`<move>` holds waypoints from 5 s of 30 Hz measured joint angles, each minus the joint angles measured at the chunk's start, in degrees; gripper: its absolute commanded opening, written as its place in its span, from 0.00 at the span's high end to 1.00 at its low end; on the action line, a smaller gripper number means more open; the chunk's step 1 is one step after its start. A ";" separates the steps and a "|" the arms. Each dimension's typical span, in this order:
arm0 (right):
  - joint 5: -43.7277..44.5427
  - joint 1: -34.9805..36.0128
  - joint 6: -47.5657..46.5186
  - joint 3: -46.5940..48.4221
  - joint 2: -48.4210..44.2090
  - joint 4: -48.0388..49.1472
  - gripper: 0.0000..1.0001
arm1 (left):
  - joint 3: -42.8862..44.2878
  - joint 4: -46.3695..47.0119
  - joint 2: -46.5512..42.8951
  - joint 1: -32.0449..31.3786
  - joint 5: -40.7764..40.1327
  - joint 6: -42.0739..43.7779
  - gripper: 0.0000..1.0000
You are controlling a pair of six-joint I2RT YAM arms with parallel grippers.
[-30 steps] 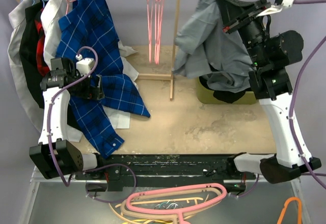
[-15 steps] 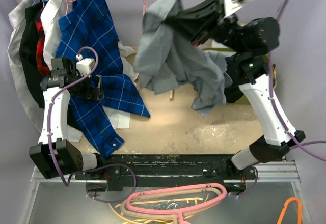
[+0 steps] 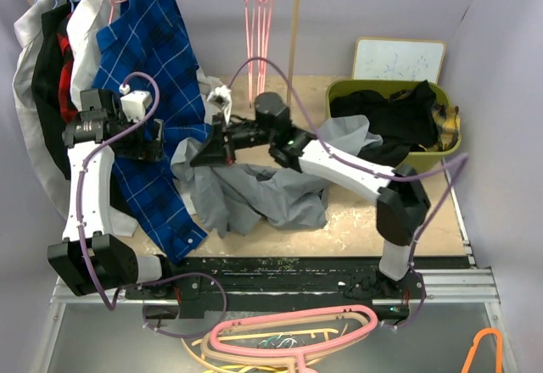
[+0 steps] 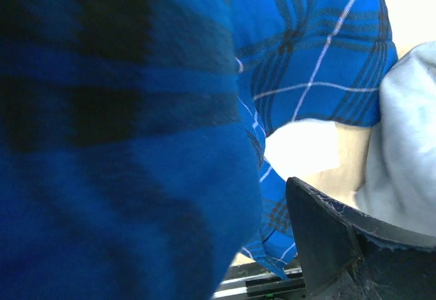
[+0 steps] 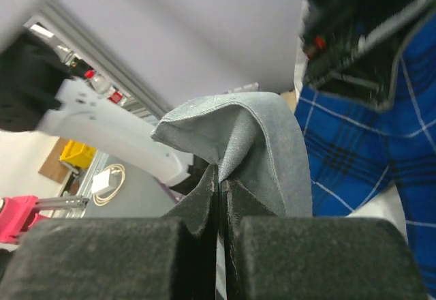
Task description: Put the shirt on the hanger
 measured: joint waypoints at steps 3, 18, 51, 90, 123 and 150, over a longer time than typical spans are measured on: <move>2.62 1.99 0.04 0.00 5.57 1.33 1.00 | 2.05 -0.07 0.09 0.00 -2.97 -0.57 0.00; 29.53 4.33 -9.46 -20.81 -17.46 9.33 0.00 | 7.89 -3.93 -2.82 0.00 -11.61 3.78 0.01; 96.59 4.20 36.00 -48.52 -46.69 -49.92 0.00 | 0.04 -0.24 8.92 -69.29 -19.34 14.67 0.01; 76.06 -14.73 16.63 -51.12 -40.92 -4.92 0.26 | -3.17 18.78 23.80 -85.83 -22.27 10.60 0.01; 60.48 -25.44 17.99 -57.11 -51.93 -20.46 0.08 | 7.02 7.65 5.79 -67.73 -12.35 12.39 0.34; 53.70 -25.57 14.91 -65.48 -30.53 10.34 1.00 | -0.85 29.03 30.95 -88.08 -23.30 13.14 0.01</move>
